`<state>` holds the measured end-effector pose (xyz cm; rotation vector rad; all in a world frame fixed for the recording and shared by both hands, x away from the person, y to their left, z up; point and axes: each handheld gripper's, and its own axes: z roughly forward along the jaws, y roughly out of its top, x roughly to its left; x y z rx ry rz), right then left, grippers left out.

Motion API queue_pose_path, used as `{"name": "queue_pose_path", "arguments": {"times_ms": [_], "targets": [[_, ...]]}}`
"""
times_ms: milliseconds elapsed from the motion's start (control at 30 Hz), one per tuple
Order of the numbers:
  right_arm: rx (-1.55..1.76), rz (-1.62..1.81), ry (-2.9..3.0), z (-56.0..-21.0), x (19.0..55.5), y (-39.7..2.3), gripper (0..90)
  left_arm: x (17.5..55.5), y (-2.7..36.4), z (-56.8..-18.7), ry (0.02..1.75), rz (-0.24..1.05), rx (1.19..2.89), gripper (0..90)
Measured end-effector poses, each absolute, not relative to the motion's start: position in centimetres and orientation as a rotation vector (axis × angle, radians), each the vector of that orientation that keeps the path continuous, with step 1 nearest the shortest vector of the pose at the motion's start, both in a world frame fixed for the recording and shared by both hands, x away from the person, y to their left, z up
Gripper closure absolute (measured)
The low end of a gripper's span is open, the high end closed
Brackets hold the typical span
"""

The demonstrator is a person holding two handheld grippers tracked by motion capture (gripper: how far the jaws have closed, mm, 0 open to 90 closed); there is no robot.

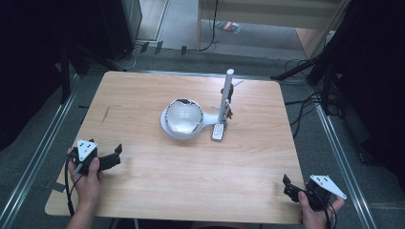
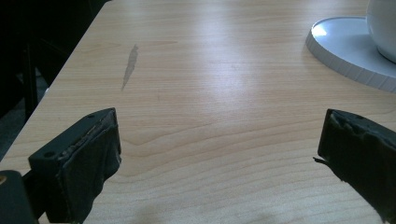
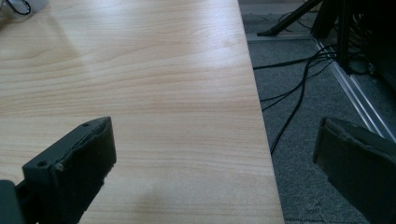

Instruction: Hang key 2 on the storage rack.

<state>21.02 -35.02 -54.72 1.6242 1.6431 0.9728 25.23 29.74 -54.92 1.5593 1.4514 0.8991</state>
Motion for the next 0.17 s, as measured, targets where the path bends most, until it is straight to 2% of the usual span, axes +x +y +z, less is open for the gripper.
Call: {"name": "queue_pose_path", "arguments": {"times_ms": [167], "targets": [[1.643, 0.969, 1.645, -54.72, 21.2, -35.06, 0.0, 25.17, 29.59, -54.91, 1.44, 0.907, 1.573, 0.4]]}}
